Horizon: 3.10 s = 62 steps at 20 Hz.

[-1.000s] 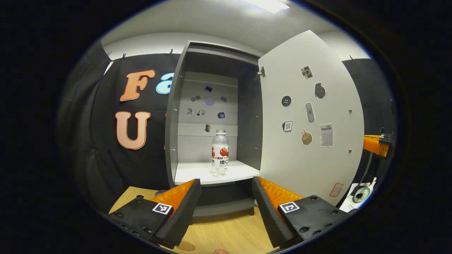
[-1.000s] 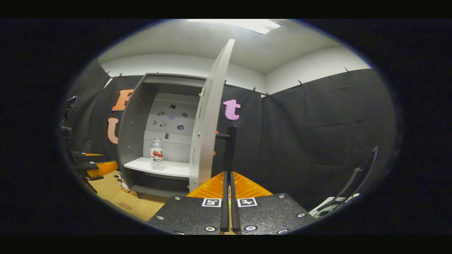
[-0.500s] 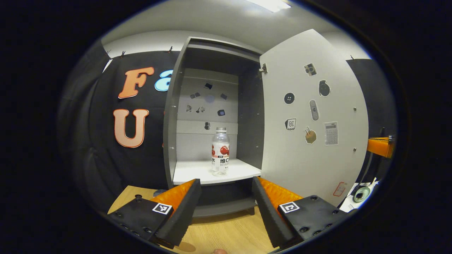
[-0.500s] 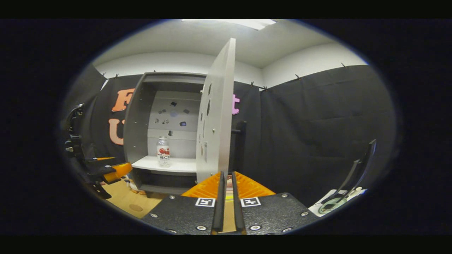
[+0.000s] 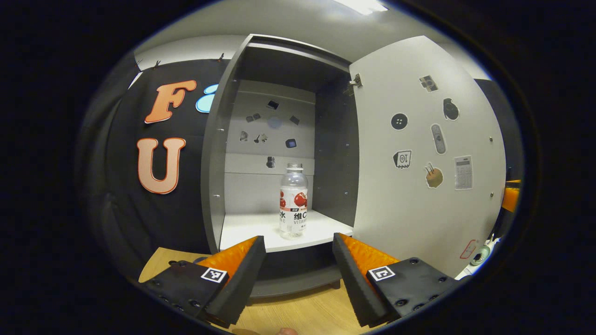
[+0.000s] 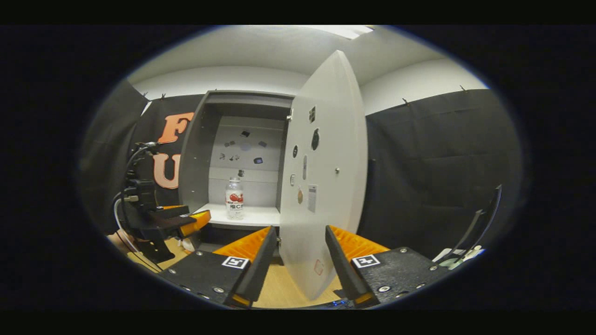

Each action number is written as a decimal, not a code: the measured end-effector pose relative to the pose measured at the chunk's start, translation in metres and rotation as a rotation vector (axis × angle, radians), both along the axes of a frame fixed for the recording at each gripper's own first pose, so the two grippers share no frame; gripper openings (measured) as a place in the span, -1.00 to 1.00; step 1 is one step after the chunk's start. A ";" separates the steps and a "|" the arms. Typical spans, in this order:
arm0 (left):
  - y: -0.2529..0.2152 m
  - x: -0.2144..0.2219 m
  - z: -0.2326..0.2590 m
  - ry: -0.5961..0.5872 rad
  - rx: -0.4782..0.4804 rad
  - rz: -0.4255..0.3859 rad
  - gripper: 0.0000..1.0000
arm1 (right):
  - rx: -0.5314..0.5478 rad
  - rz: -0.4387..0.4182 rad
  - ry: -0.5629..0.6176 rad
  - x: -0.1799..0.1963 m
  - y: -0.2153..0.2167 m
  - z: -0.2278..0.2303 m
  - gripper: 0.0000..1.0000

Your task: Open the cabinet door with the right hand, grasp the bottle in the cabinet with the left hand and place it on the coaster, then close the cabinet door with the right hand.

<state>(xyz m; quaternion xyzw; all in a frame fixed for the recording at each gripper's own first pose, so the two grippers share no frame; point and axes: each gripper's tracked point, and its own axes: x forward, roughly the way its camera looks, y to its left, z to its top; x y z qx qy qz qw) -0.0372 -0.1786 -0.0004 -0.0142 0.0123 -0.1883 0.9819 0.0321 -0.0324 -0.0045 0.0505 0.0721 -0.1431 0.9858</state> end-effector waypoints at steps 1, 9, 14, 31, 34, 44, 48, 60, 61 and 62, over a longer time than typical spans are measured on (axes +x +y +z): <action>0.001 0.001 -0.001 0.000 0.006 -0.006 0.90 | 0.004 0.002 -0.006 0.007 0.006 0.000 0.34; -0.013 0.020 -0.006 0.013 0.013 -0.091 0.89 | 0.001 -0.016 -0.070 0.071 0.037 0.011 0.84; -0.021 0.029 -0.008 0.011 0.027 -0.143 0.89 | -0.003 -0.049 -0.047 0.097 0.043 0.005 0.85; -0.033 0.038 -0.013 0.026 0.033 -0.190 0.90 | 0.032 -0.069 0.026 0.122 0.048 -0.018 0.85; -0.032 0.038 -0.013 0.024 0.033 -0.178 0.71 | 0.032 -0.061 0.031 0.121 0.047 -0.019 0.86; -0.013 0.018 0.003 -0.022 0.016 -0.130 0.66 | 0.036 -0.005 0.007 0.100 0.055 -0.011 0.85; 0.004 -0.014 0.018 -0.060 0.013 -0.113 0.65 | 0.050 0.042 -0.015 0.092 0.064 -0.008 0.86; 0.077 -0.140 -0.001 -0.068 0.077 0.033 0.65 | 0.041 0.254 -0.058 0.048 0.108 -0.011 0.86; 0.084 -0.150 -0.006 -0.068 0.081 0.046 0.65 | 0.036 0.270 -0.063 0.047 0.113 -0.012 0.85; 0.092 -0.159 -0.013 -0.066 0.085 0.055 0.65 | 0.035 0.280 -0.065 0.046 0.117 -0.012 0.85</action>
